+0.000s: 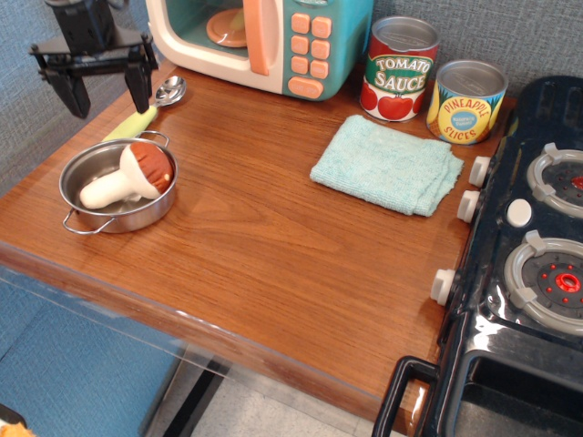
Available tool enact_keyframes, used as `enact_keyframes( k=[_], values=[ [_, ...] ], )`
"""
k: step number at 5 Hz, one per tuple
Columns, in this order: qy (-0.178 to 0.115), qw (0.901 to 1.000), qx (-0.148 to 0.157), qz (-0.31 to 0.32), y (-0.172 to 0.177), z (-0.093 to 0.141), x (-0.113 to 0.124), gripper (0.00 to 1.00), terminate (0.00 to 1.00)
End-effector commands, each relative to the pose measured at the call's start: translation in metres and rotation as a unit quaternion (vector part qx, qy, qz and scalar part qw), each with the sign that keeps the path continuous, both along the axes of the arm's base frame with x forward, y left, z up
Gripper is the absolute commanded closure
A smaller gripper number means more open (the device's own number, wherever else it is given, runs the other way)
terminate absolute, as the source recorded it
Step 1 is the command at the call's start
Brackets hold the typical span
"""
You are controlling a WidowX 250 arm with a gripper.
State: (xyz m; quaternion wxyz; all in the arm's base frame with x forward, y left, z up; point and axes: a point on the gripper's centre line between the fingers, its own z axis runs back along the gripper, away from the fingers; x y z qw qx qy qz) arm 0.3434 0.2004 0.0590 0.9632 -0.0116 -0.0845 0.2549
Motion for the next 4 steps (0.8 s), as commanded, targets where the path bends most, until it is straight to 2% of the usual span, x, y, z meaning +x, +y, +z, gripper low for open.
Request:
enact_keyframes(
  k=[1, 2, 3, 4],
  values=[
    [-0.027, 0.9971, 0.064, -0.032, 0.024, 0.004, 0.041, 0.00, 0.00],
    [-0.020, 0.9972, 0.066, -0.029, 0.025, -0.004, 0.046, 0.00, 0.00],
    [-0.019, 0.9978, 0.056, -0.029, 0.020, -0.011, 0.048, 0.00, 0.00],
    [-0.004, 0.9987, 0.047, -0.017, 0.020, -0.020, 0.047, 0.00, 0.00]
  ],
)
